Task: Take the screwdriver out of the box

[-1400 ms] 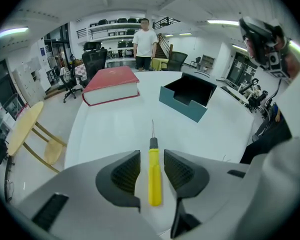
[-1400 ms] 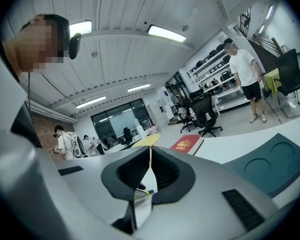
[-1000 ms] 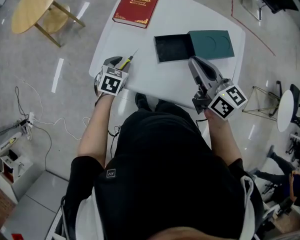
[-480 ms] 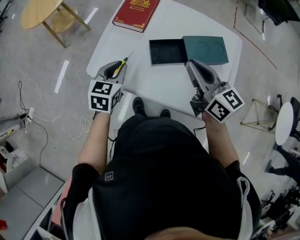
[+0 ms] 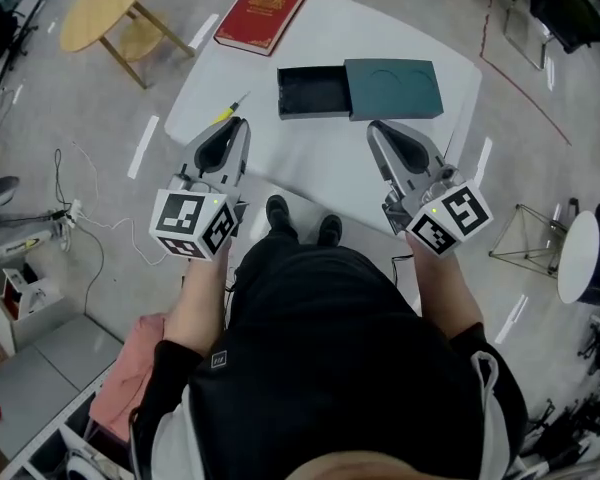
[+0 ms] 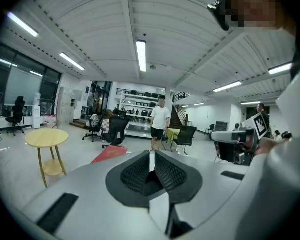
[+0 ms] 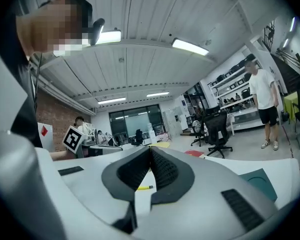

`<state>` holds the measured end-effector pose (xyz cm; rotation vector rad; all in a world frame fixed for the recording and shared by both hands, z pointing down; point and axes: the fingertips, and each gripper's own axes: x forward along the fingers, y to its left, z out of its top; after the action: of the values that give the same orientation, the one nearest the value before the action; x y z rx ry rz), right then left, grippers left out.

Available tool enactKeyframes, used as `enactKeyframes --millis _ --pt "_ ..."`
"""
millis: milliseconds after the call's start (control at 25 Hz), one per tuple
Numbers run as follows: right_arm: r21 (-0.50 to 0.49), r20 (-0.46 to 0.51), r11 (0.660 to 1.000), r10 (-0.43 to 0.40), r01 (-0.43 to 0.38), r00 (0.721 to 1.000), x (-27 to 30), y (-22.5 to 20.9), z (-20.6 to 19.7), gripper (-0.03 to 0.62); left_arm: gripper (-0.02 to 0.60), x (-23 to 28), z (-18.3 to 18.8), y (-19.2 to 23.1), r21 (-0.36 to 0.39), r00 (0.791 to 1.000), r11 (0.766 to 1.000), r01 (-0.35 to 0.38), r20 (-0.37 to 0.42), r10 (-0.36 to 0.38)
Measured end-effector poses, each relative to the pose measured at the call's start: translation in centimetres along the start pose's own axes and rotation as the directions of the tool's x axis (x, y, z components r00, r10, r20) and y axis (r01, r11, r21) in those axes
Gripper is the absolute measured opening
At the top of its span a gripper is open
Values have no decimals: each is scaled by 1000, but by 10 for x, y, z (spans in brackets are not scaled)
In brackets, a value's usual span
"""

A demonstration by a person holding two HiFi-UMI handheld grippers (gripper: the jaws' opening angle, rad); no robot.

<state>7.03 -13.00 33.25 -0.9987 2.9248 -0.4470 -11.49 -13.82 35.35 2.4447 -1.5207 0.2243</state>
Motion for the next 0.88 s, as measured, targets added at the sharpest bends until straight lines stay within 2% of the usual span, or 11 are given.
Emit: enactKeyframes --millis 240,520,720,880 --pt "-35 49 999 -14 15 999 -10 1 19 29 43 -7 29 -9 46 997 999 12 75 -16" --pt "-119 71 992 -39 47 997 11 5 36 28 40 1 49 5 104 993 994 41 102 -52" --pt "-109 118 989 -84 97 990 20 -10 47 28 37 14 57 30 71 993 997 22 116 -30" --pt "-119 138 985 -108 125 984 26 -15 51 28 37 19 58 38 93 993 995 19 114 -30"
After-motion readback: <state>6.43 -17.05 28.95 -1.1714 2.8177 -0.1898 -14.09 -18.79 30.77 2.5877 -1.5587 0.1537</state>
